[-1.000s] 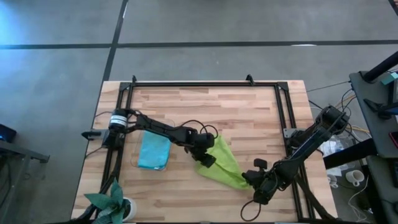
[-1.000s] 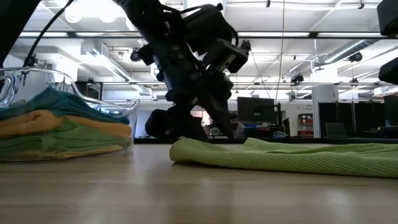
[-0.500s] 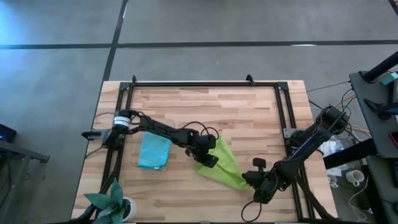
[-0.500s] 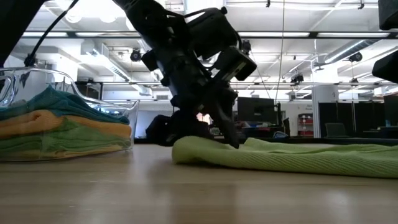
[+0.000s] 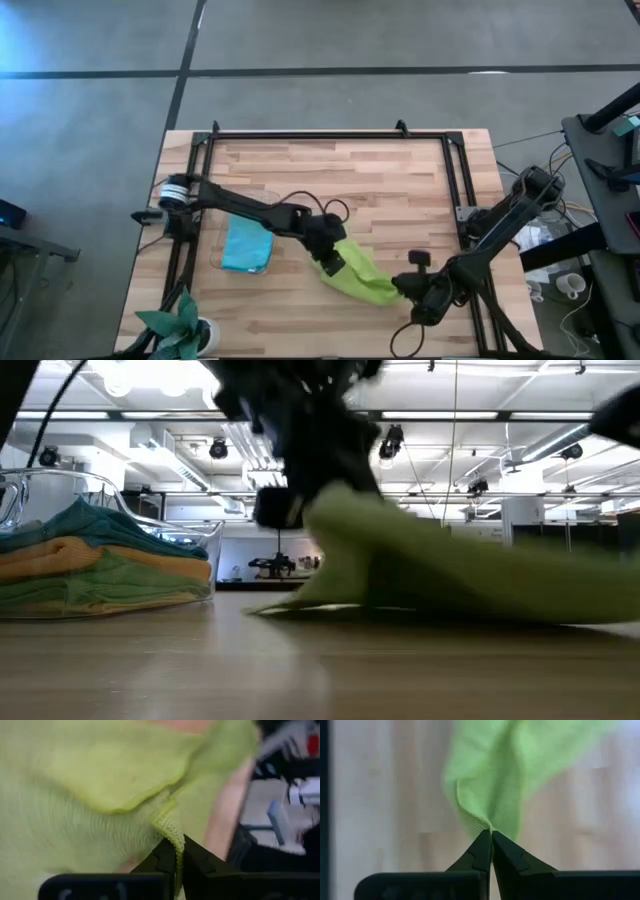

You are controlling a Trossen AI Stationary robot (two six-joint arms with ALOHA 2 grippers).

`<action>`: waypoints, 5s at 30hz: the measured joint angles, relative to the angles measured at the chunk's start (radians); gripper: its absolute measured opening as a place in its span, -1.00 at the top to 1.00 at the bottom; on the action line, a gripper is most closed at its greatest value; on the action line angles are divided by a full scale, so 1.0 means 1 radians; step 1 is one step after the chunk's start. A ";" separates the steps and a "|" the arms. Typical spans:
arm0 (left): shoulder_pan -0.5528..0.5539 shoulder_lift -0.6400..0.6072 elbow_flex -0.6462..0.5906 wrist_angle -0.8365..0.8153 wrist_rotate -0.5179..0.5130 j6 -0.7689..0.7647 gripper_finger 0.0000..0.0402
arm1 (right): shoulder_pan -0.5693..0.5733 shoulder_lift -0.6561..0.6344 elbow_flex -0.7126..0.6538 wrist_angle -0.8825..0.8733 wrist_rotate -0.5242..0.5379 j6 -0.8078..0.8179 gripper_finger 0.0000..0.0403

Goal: Fold microfiber towels
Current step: Fold the green microfiber towel on the table

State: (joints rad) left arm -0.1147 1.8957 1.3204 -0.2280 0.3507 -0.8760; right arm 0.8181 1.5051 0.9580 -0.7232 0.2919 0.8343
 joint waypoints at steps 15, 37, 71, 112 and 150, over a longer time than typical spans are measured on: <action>-0.020 -0.368 -0.024 -0.091 -0.253 0.362 1.00 | 0.000 -0.081 0.312 -0.572 0.296 0.074 0.96; -0.173 -0.047 -0.285 0.405 -0.336 0.939 0.97 | -0.003 -0.076 0.018 -0.161 0.196 0.139 0.96; -0.240 -0.060 -0.280 0.427 -0.413 1.006 0.99 | -0.003 -0.076 0.047 -0.174 0.198 0.114 0.96; 0.033 -0.550 -0.322 0.416 -0.667 1.060 1.00 | -0.286 -0.169 0.382 -0.817 0.509 -0.328 0.96; -0.266 -0.216 -0.370 0.465 -0.280 0.684 1.00 | 0.021 -0.231 -0.161 0.194 -0.112 -0.002 0.96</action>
State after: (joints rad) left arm -0.3808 1.6795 0.9499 0.2372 0.0704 -0.1919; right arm 0.8387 1.2746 0.7967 -0.5289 0.1795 0.8323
